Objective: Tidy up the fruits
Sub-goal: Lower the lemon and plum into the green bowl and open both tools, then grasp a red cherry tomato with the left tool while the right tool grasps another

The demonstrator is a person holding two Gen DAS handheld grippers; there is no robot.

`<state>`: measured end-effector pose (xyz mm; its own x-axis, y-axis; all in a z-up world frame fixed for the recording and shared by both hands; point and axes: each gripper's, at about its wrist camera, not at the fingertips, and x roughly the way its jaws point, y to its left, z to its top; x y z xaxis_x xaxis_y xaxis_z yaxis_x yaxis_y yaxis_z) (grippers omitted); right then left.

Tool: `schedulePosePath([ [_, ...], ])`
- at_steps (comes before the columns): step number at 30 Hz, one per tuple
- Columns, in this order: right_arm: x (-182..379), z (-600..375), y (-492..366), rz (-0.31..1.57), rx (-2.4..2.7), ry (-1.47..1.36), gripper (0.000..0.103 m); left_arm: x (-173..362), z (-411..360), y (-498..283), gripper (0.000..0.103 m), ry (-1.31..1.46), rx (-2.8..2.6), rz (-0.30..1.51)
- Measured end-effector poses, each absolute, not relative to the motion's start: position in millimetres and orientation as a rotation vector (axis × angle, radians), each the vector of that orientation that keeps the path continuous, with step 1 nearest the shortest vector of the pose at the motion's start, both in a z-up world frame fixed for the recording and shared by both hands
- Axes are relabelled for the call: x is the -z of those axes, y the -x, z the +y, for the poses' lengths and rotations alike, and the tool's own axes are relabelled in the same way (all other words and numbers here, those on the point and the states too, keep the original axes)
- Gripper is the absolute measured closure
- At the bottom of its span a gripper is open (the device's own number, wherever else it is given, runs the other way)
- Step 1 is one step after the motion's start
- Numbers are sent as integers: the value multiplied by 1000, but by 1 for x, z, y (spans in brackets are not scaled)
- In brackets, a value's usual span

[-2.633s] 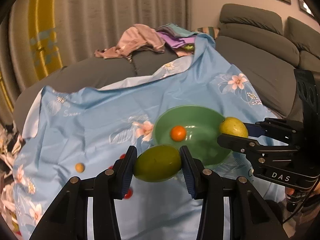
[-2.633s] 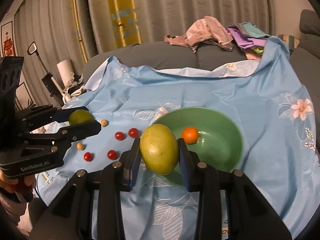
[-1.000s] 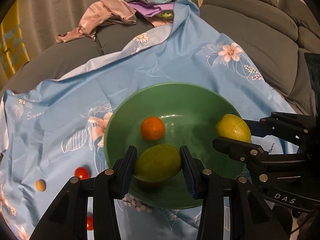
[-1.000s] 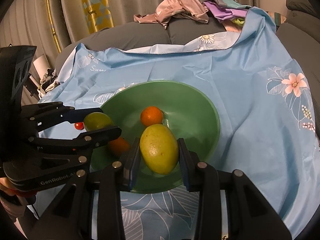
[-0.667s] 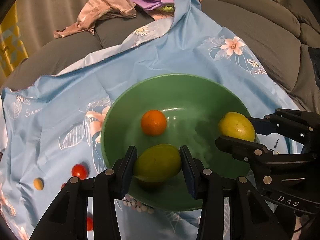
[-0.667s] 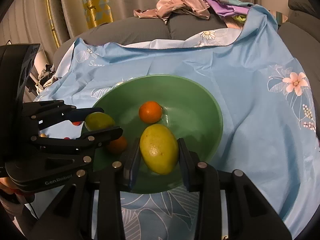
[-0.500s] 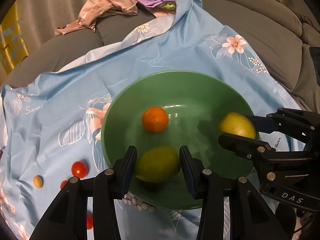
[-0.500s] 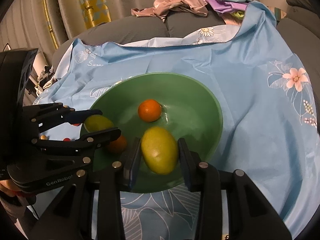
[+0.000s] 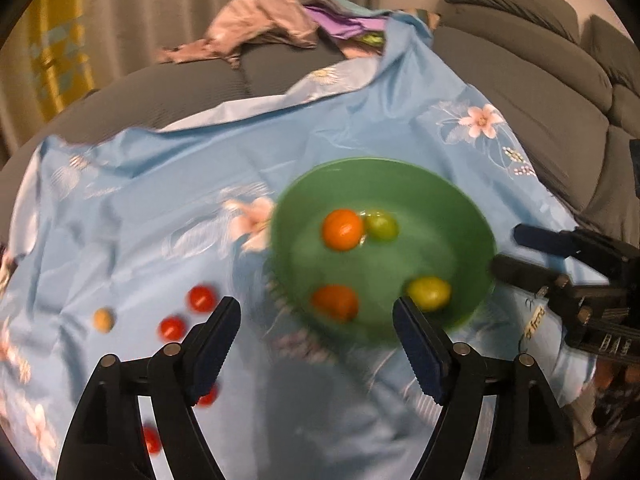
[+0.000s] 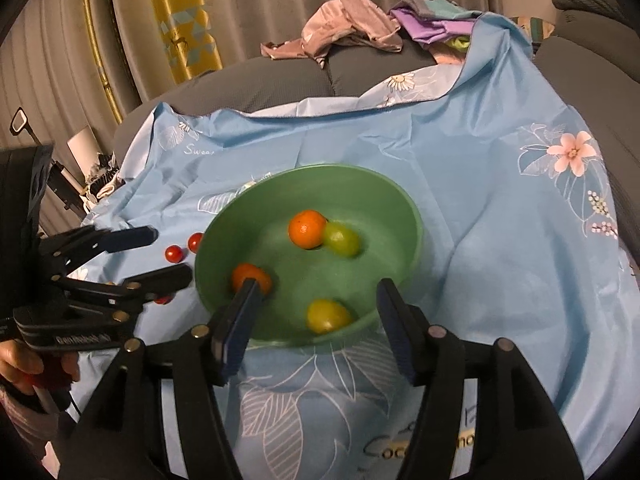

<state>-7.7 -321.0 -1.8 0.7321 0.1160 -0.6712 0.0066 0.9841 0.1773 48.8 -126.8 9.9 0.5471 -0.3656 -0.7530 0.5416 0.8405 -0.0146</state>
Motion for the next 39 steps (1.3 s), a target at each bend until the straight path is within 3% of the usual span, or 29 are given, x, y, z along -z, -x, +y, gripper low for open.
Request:
schedulePosePath([
  [4,-6,-323,22,730,-52,-196,38,-10,-85,-35,24,-185,446,852],
  [19,-9,-284,39,766,-146,-176,38,6,62,22,24,-21,188,916],
  [39,38,-172,13,956,-388,-6,38,41,69,22,25,46,277,980],
])
